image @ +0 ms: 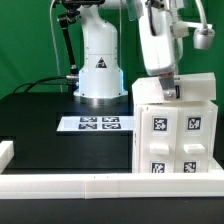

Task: Assemble cabinet

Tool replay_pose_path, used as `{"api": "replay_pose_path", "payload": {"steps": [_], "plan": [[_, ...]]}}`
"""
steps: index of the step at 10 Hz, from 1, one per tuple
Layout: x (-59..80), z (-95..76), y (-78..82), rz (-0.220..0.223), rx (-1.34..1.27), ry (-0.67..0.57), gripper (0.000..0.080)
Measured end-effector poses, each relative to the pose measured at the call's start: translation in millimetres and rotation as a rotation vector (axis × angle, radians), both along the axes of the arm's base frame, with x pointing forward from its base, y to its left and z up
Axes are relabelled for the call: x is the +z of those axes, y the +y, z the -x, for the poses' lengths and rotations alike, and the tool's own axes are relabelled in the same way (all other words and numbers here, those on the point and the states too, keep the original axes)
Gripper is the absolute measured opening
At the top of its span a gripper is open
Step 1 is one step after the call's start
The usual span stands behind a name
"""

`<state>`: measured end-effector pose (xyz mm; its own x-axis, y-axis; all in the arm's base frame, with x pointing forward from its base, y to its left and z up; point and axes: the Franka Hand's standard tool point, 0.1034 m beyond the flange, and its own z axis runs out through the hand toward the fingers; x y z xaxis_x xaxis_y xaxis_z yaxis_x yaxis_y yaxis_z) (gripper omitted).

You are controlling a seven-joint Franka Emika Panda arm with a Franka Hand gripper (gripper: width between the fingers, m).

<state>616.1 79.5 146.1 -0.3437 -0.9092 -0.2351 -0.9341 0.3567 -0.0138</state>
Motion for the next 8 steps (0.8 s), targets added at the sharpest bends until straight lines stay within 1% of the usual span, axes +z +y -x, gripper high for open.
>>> {"api": "replay_pose_path", "payload": {"steps": [3, 4, 5, 7, 8], "plan": [[0.3, -0.2, 3.5, -0.016, -0.048, 0.007, 0.0543], [1.4, -0.1, 3.9, -0.015, -0.016, 0.001, 0.0707], [7.1, -1.8, 4.3, -0.025, 0.011, -0.015, 0.0782], [21.1, -4.7, 6.5, -0.047, 0.017, -0.043, 0.0796], [32.6, -6.9, 8.1, -0.065, 0.01, -0.062, 0.0797]]}}
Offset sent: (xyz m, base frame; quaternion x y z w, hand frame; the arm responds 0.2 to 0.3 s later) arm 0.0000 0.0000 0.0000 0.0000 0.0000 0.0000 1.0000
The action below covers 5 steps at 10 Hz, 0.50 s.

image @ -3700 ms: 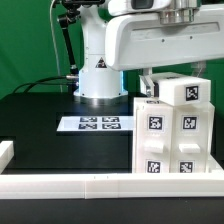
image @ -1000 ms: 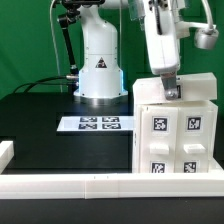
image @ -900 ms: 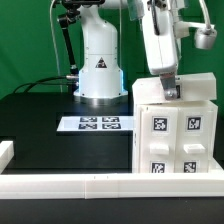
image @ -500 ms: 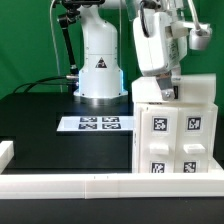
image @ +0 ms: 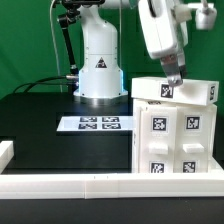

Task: Assemble cabinet

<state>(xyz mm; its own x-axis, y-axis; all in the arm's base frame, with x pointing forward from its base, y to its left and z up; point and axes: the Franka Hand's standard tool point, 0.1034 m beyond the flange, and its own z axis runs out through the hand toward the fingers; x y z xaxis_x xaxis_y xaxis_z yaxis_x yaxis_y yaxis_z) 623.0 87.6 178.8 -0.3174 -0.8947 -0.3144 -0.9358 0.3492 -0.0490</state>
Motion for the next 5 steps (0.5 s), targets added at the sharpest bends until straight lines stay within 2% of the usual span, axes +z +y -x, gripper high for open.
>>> {"api": "replay_pose_path", "payload": {"steps": [1, 2, 5], "plan": [[7.5, -1.9, 1.1, -0.013, -0.011, -0.011, 0.0797], [9.3, -2.6, 2.2, -0.023, -0.019, -0.013, 0.0797], [7.6, -1.9, 3.0, -0.015, 0.03, -0.024, 0.0797]]}}
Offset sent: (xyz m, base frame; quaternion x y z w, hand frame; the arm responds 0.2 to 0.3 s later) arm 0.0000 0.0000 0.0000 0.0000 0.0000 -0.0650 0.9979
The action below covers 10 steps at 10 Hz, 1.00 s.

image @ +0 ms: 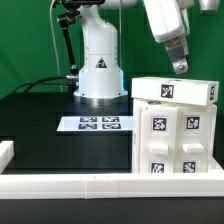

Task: Assemble cabinet

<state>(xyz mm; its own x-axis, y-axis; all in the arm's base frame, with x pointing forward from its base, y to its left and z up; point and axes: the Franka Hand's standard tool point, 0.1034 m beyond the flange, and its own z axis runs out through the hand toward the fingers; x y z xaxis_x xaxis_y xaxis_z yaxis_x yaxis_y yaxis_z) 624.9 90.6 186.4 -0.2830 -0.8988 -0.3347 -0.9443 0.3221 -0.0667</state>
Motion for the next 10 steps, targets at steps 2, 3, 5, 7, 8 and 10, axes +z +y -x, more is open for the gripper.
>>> {"api": "replay_pose_path", "payload": {"steps": [2, 3, 5, 7, 8, 10], "plan": [[-0.9, -0.5, 3.2, 0.079, 0.313, -0.071, 0.0797], [-1.0, -0.8, 5.7, 0.107, 0.463, -0.113, 0.0797], [-1.2, -0.5, 9.2, 0.141, 0.693, -0.177, 0.0797], [-1.5, 0.4, 9.4, 0.16, 0.843, -0.217, 0.0797], [-1.5, 0.4, 9.3, 0.172, 0.925, -0.242, 0.0797], [-1.5, 0.4, 9.0, 0.191, 1.047, -0.279, 0.0797]]}}
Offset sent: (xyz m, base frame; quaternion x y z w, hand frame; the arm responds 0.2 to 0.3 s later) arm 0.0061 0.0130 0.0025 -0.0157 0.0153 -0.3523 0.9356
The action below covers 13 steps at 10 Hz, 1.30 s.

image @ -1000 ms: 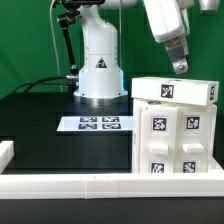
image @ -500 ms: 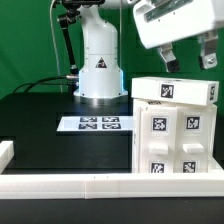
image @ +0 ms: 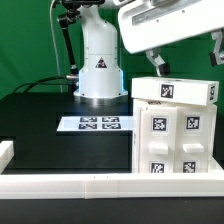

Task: Assemble cabinet

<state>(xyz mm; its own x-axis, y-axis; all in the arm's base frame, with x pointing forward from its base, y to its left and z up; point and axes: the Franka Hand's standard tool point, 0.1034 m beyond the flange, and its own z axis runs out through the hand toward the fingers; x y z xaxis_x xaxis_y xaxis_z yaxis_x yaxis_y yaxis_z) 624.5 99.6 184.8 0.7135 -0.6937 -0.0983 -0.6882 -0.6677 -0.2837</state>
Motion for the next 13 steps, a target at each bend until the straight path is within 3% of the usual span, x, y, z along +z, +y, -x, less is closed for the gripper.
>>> {"api": "replay_pose_path", "payload": {"steps": [1, 3, 6, 8, 11, 13], "plan": [[0.0, -0.1, -0.4, 0.016, 0.113, -0.032, 0.0797], [1.9, -0.6, -0.4, 0.105, 0.441, -0.111, 0.0797], [2.0, 0.2, 3.8, 0.174, 0.783, -0.181, 0.0797], [-0.7, -0.6, -7.7, 0.164, 0.846, -0.223, 0.0797], [-1.8, -0.4, -10.4, 0.203, 1.022, -0.255, 0.0797], [-3.2, -1.3, -12.6, 0.262, 1.269, -0.311, 0.0797]]}}
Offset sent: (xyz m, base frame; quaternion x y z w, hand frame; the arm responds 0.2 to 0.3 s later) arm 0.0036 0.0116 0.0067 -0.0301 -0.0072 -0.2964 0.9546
